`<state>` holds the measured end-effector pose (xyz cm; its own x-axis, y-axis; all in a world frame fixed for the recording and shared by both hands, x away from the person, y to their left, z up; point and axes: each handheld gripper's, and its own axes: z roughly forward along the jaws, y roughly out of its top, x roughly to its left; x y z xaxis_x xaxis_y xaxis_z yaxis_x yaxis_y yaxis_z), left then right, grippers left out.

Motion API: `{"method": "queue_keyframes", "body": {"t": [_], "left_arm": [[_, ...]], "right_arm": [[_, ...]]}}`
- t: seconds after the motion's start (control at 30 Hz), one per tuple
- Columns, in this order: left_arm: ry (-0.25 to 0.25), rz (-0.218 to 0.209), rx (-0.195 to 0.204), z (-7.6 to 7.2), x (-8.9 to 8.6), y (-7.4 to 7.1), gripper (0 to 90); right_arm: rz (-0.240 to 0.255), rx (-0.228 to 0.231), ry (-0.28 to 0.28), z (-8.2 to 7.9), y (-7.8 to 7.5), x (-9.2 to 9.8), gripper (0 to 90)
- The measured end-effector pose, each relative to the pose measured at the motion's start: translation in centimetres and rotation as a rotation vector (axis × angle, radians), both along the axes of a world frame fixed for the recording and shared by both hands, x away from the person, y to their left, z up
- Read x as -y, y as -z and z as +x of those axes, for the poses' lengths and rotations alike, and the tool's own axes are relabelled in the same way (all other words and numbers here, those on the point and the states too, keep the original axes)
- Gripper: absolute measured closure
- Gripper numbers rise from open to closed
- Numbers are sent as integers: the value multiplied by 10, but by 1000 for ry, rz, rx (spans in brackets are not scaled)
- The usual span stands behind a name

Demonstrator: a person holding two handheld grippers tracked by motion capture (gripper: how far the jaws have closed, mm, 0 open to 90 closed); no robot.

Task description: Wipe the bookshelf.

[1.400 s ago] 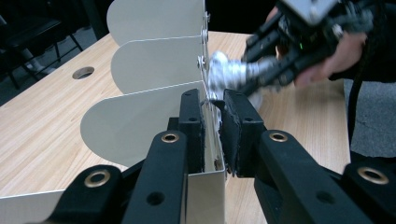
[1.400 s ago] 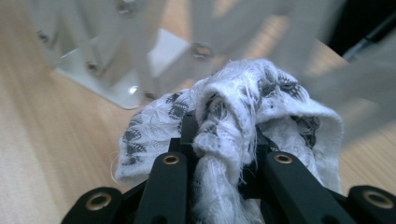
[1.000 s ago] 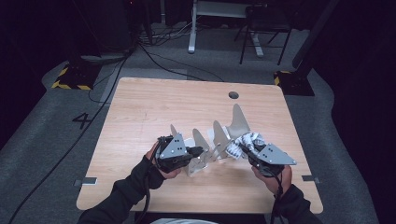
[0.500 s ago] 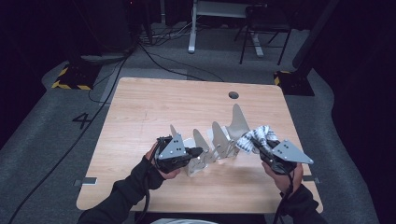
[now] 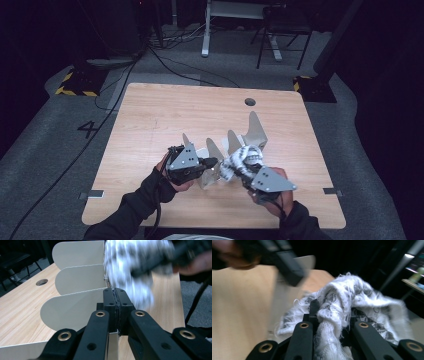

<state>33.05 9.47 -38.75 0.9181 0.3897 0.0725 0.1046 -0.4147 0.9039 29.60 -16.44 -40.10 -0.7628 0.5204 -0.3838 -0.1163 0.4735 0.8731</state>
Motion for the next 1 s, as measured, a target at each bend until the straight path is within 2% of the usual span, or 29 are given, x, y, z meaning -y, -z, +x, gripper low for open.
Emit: {"method": "queue_keyframes", "body": {"t": [0.13,0.2,0.23,0.3,0.37,0.43,0.5,0.53,0.63,0.7,0.77,0.9,0.93,0.97,1.0], "left_arm": [[2,-2,-3,1,0,0,886],[2,-4,-2,2,0,0,886],[1,-4,-4,1,0,0,886],[1,-4,-3,1,0,0,886],[1,-7,-5,2,0,0,887],[-1,-9,-5,2,0,1,887],[-5,-11,-7,3,1,1,887],[-5,-11,-7,3,1,1,887],[-10,-15,-10,3,2,1,887],[-9,-20,-12,3,4,1,887],[-13,-19,-6,4,6,1,887],[-20,-20,3,6,16,2,881],[-20,-20,3,6,16,2,881],[-17,-20,8,7,20,2,881],[-11,-14,11,8,25,1,868]], "right_arm": [[-68,-48,-122,-6,17,-33,777],[-110,-38,-151,-7,23,-45,777],[-106,-49,-160,-6,26,-49,777],[-114,-85,-168,-3,32,-56,777],[-178,-95,-166,-3,45,-62,777],[-231,-114,-151,-1,57,-62,777],[-256,-142,-128,4,65,-55,777],[-256,-142,-128,4,65,-55,777],[-273,-156,-69,10,69,-38,777],[-275,-156,-10,16,69,-22,777],[-242,-181,64,27,66,-2,777],[-179,-178,185,43,56,32,776],[-179,-178,185,43,56,32,776],[-174,-175,208,45,54,38,776],[-153,-165,254,49,49,51,776]]}}
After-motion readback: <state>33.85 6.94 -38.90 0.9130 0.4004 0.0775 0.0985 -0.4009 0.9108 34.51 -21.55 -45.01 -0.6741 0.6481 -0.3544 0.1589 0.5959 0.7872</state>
